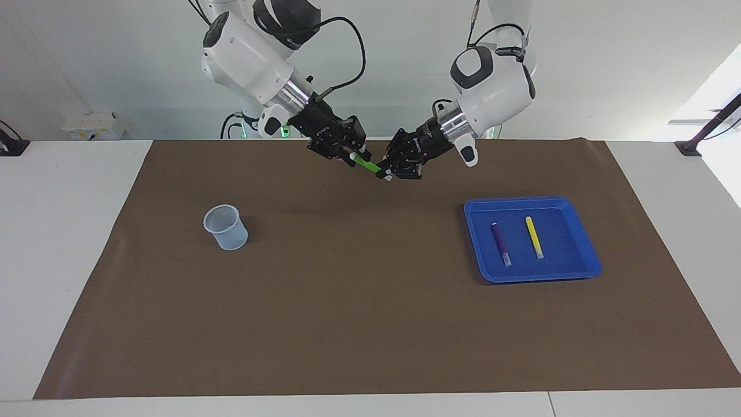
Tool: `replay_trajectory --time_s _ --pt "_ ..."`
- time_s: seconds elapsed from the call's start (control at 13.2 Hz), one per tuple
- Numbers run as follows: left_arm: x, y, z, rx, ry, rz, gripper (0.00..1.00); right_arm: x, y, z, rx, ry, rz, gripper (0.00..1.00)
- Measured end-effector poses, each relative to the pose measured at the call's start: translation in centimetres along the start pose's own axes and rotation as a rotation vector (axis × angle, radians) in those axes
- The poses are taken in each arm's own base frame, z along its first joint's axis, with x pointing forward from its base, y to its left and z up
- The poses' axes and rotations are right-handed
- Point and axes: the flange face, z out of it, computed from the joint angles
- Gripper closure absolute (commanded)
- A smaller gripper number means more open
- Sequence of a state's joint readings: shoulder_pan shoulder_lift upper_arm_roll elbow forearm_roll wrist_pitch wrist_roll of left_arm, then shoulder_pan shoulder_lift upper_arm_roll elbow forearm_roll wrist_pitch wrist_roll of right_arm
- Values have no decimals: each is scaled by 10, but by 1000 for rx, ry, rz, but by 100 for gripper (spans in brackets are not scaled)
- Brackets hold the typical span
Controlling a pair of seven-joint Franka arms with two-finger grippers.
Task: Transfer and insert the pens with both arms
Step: 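Grasp the green pen tip with the right gripper, open the left gripper, then carry the green pen into the cup with the right gripper while the left gripper returns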
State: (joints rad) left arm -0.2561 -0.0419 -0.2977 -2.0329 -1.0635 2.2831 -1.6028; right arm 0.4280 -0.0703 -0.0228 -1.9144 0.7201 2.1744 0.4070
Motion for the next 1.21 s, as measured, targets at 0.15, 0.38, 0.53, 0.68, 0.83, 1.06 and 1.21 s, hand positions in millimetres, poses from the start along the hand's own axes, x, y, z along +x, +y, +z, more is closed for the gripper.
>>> replay_trajectory --time_s 0.15,0.38,0.53,0.68,0.83,1.06,1.21 --pt "0 0 0 0 -1 -1 100 0 0 0 0 0 0 100" --pt "0 1 -2 -6 -4 -3 100 2 3 0 -3 -3 6 100" --pt "0 0 -2 -5 -3 -2 100 2 4 0 -5 -7 7 100" --pt "0 0 -1 -4 -3 -1 0 2 4 -1 -6 -11 2 100" --pt "-1 0 -2 -14 -4 0 0 3 6 -4 -15 -31 -21 100" --pt "-3 1 -5 -27 -5 12 0 21 24 -32 -59 -65 -88 100" --pt "0 8 -16 -62 4 48 0 42 50 -61 -138 -70 -178 100"
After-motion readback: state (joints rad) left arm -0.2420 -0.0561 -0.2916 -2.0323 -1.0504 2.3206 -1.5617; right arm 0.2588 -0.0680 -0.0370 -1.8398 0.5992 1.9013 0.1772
